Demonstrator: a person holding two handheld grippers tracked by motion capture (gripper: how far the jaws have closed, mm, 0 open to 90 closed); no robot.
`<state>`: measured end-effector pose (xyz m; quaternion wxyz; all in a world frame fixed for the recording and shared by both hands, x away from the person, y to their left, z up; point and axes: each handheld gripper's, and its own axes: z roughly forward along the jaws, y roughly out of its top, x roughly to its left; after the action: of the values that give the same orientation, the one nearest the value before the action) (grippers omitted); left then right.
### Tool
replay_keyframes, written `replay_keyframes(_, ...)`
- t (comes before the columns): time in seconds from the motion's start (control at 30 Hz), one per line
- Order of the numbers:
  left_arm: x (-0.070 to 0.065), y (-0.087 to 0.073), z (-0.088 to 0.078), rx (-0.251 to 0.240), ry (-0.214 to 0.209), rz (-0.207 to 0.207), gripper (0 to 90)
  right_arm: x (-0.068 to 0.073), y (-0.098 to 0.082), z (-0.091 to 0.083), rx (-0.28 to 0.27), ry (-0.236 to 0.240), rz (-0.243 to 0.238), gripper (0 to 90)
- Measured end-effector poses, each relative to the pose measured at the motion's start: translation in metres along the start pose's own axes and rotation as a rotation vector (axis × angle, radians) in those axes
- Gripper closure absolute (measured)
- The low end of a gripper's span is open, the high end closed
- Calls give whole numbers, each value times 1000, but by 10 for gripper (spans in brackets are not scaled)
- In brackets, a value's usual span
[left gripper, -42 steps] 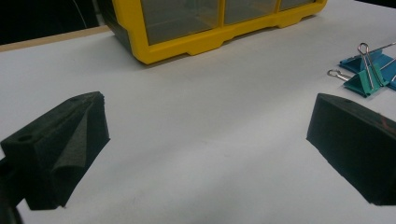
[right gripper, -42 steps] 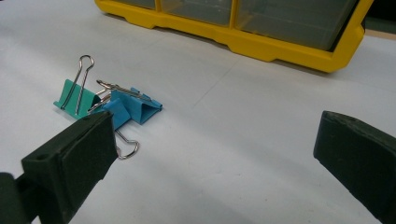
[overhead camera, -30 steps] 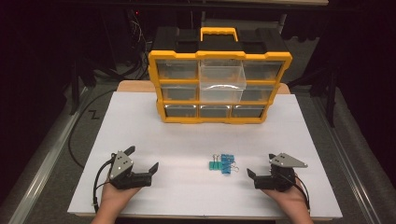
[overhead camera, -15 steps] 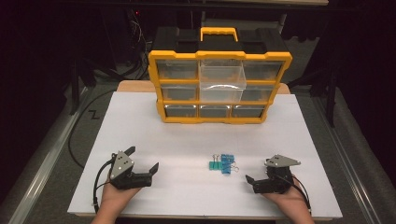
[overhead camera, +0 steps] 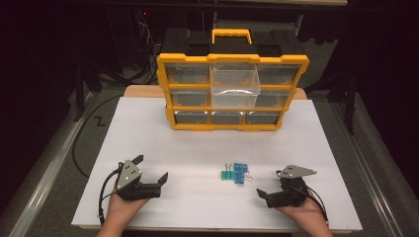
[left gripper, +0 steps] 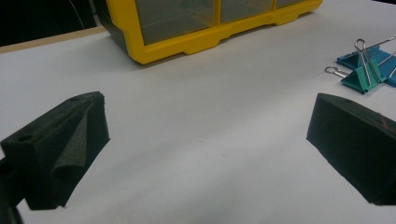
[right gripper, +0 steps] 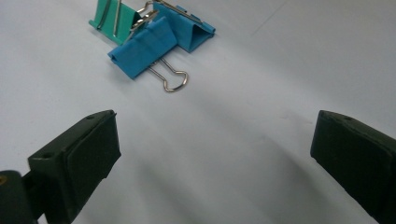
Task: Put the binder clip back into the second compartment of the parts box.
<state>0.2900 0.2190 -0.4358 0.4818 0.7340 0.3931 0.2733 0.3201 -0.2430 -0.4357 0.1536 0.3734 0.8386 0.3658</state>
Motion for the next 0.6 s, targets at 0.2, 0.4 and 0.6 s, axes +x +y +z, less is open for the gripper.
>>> replay_keyframes(0.2, 0, 0, 0, -3, -1, 2, 2, 3, 2, 0, -13, 19, -1, 45)
replay_keyframes(0.4, 0, 0, 0, -9, -3, 2, 2, 7, 5, 0, -22, 34, 1, 77)
replay_keyframes(0.6, 0, 0, -1, -12, -5, 2, 2, 11, 8, 2, -25, 43, -9, 93)
